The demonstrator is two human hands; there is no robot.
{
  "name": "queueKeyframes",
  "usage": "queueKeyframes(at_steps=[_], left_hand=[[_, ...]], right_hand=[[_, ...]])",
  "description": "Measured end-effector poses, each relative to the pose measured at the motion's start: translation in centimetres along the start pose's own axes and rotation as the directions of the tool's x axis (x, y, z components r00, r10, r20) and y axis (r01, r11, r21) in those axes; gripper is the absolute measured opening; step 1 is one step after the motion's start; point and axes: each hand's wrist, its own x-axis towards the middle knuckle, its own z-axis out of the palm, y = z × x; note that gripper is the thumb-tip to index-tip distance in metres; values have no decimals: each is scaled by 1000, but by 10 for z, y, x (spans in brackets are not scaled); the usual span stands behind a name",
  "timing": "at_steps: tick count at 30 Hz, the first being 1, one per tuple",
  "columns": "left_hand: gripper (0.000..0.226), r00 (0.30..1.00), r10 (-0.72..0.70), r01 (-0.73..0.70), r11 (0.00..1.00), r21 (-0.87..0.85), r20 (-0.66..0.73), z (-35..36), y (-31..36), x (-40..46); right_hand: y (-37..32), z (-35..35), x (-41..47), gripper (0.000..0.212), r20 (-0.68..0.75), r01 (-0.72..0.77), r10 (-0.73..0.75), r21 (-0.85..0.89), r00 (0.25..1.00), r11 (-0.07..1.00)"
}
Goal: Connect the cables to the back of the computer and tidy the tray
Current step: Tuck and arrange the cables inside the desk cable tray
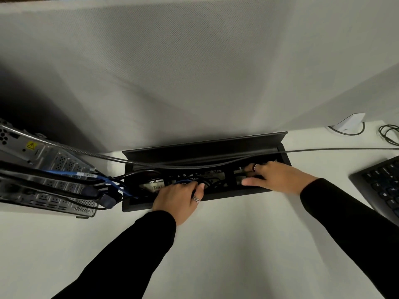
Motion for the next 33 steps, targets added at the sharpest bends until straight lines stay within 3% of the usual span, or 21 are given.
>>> queueKeyframes(at_steps=[6, 10, 13, 16, 18, 20, 22, 28, 33], left_hand=[[72, 1000, -14, 14, 1000, -4, 20, -1, 1, 0], [63, 998, -20, 19, 1000, 19, 63, -1, 1, 1], [77, 998, -26, 23, 999, 47, 56, 0, 1, 1], [80, 999, -38, 37, 999, 33, 36, -1, 2, 1], [69, 999, -42, 41, 999, 17, 27, -1, 4, 1], [59, 998, -53, 53, 999, 3, 15, -1, 5, 1], [68, 998, -53, 53, 999, 4, 22, 0, 6, 1], [82, 998, -42, 39, 997, 60, 53, 2, 5, 2], [69, 997, -58, 56, 998, 36, 44, -1, 6, 1]], right_hand=[[-8, -2, 0, 76, 112, 27, -12, -128, 994, 991], [-6, 10, 3, 99, 108, 72, -53, -187, 993, 980], [-4, 14, 3, 105, 95, 71, -59, -133, 994, 988], [-4, 17, 1, 91, 5, 19, -19, 23, 1000, 1000], [-8, 20, 3, 76, -38, 33, -31, 44, 999, 998], [-18, 22, 10, 52, -8, 33, -33, 62, 999, 997], [-29, 20, 19, 39, 57, 10, -15, 77, 998, 997], [-41, 16, 39, 43, 202, -103, 111, -47, 973, 994], [-47, 14, 40, 40, 162, -108, 116, -55, 980, 993]])
